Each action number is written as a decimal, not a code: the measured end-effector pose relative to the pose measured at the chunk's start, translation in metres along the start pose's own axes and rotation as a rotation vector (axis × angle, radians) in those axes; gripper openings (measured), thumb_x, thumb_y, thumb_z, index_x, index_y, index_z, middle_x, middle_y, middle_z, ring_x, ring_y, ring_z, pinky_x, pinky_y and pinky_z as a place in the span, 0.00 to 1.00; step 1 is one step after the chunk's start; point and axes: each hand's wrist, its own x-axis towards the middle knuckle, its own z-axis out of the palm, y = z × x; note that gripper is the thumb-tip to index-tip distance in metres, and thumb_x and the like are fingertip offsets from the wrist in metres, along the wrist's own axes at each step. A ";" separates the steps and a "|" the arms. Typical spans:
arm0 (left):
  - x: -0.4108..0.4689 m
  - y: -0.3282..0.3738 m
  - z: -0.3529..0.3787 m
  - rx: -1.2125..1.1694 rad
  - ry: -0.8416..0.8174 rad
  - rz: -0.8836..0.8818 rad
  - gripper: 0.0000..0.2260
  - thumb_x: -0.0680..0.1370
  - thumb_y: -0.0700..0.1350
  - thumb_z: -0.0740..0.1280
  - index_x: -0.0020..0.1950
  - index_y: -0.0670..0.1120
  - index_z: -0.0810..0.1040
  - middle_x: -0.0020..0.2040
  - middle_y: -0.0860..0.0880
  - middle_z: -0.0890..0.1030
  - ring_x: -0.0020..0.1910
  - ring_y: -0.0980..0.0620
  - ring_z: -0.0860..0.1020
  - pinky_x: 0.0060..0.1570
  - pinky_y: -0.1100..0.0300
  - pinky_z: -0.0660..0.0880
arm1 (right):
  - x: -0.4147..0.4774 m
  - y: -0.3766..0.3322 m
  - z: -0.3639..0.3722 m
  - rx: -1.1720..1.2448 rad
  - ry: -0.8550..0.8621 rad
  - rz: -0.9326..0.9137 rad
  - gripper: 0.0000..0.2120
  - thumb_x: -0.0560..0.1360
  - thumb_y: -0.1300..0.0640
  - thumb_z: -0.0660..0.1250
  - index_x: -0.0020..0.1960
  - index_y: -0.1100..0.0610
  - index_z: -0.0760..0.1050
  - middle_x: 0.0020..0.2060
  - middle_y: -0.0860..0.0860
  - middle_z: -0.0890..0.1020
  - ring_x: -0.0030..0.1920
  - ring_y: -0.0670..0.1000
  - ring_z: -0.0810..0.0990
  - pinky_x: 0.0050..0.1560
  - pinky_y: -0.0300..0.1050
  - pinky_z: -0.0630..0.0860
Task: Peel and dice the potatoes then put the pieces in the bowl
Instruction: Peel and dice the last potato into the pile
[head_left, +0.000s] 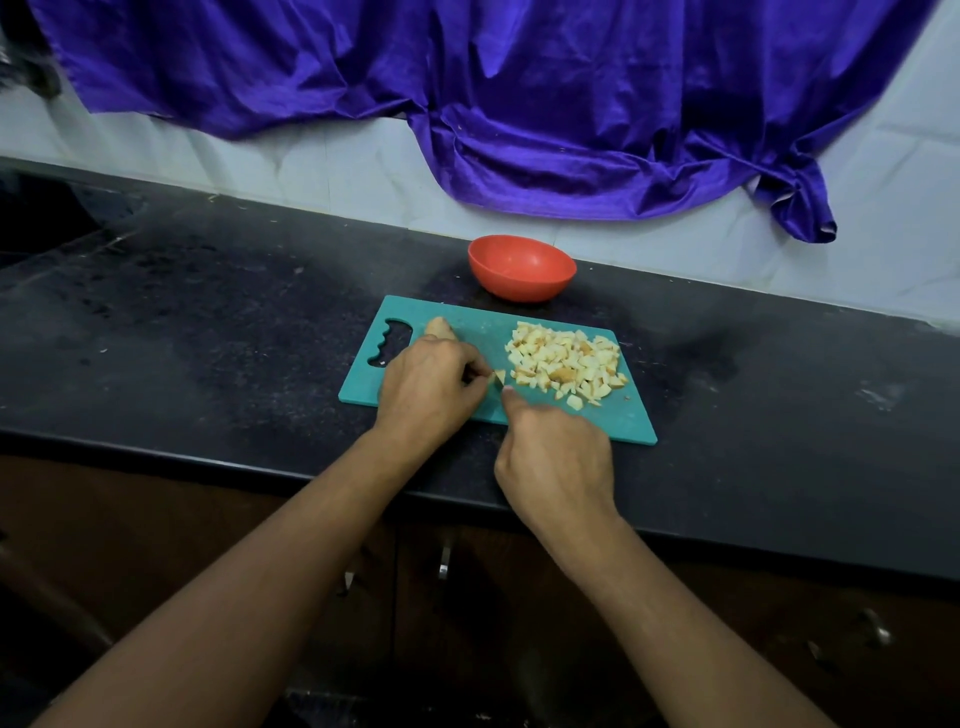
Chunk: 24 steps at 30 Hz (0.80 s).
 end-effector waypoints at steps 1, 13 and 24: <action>0.000 0.000 0.000 0.001 0.003 0.000 0.06 0.78 0.50 0.72 0.53 0.55 0.86 0.51 0.56 0.83 0.53 0.55 0.78 0.49 0.56 0.76 | 0.000 0.001 0.000 0.002 -0.007 -0.008 0.26 0.84 0.52 0.59 0.81 0.51 0.62 0.50 0.51 0.80 0.47 0.52 0.80 0.42 0.47 0.73; 0.000 -0.003 -0.002 -0.208 0.049 -0.057 0.07 0.79 0.45 0.72 0.56 0.53 0.84 0.52 0.57 0.84 0.47 0.60 0.79 0.52 0.58 0.78 | 0.005 0.032 -0.010 0.317 0.159 0.131 0.20 0.83 0.50 0.62 0.75 0.42 0.72 0.47 0.47 0.84 0.40 0.47 0.77 0.40 0.45 0.71; 0.004 -0.013 -0.001 -0.358 0.132 -0.272 0.10 0.78 0.38 0.70 0.50 0.54 0.83 0.50 0.59 0.83 0.35 0.60 0.75 0.47 0.56 0.79 | 0.010 0.043 0.002 0.185 0.088 0.033 0.20 0.84 0.50 0.59 0.75 0.42 0.71 0.38 0.44 0.78 0.38 0.45 0.76 0.39 0.46 0.75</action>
